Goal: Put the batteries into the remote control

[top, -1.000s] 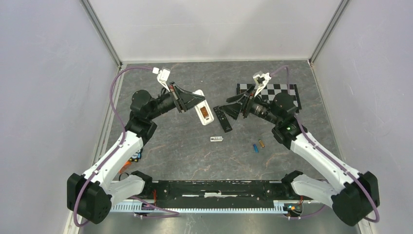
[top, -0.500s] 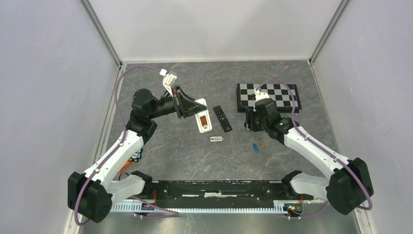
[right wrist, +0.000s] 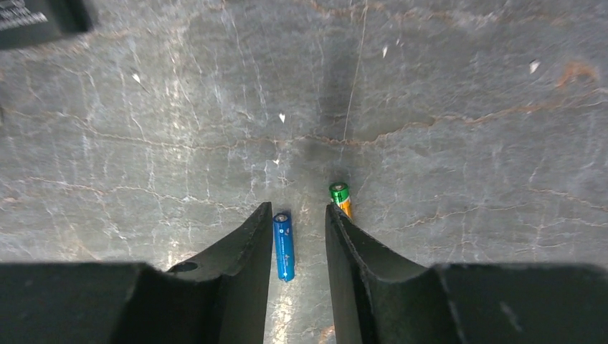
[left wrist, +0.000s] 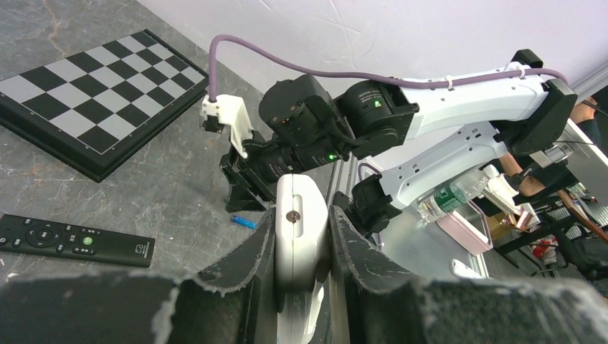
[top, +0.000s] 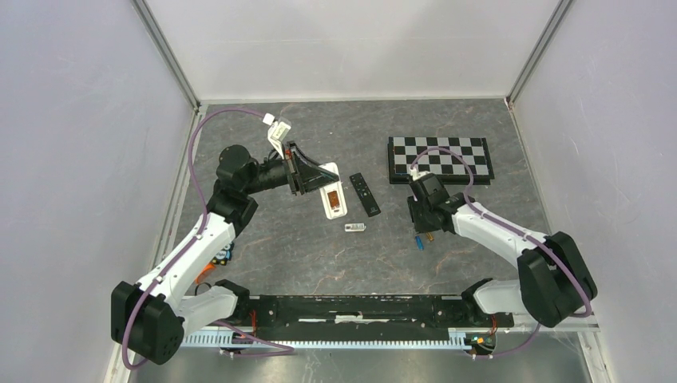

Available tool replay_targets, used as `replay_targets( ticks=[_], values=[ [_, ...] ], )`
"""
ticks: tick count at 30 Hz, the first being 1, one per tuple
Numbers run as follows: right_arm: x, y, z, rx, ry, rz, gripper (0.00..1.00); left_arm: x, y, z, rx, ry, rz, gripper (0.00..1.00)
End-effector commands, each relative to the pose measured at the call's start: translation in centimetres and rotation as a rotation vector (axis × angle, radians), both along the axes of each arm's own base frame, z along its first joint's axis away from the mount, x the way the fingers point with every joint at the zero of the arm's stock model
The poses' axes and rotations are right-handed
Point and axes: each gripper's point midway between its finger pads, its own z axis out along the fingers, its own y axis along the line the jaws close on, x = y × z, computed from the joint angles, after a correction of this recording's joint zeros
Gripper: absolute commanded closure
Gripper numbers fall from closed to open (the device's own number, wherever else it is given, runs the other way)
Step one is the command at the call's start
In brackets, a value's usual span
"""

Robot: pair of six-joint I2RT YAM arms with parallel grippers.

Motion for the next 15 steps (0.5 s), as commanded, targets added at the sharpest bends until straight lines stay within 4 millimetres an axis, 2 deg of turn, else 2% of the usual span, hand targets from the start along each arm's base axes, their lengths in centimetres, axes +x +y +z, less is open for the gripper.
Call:
replay_targets(
  ticks=[1,6,15],
  values=[
    [-0.9,0.1,-1.3,0.002,0.052,0.020,0.64,-0.1,0.3,1.7,-0.005,-0.095,0.010,0.98],
    [-1.9,0.6,-2.6,0.020,0.117,0.054,0.68,0.1,0.4,1.5,0.003,-0.095,0.026,0.98],
    [-3.0,0.0,-3.5,-0.008,0.168,0.062,0.76,0.5,0.4,1.1,0.020,-0.090,0.040,0.98]
  ],
)
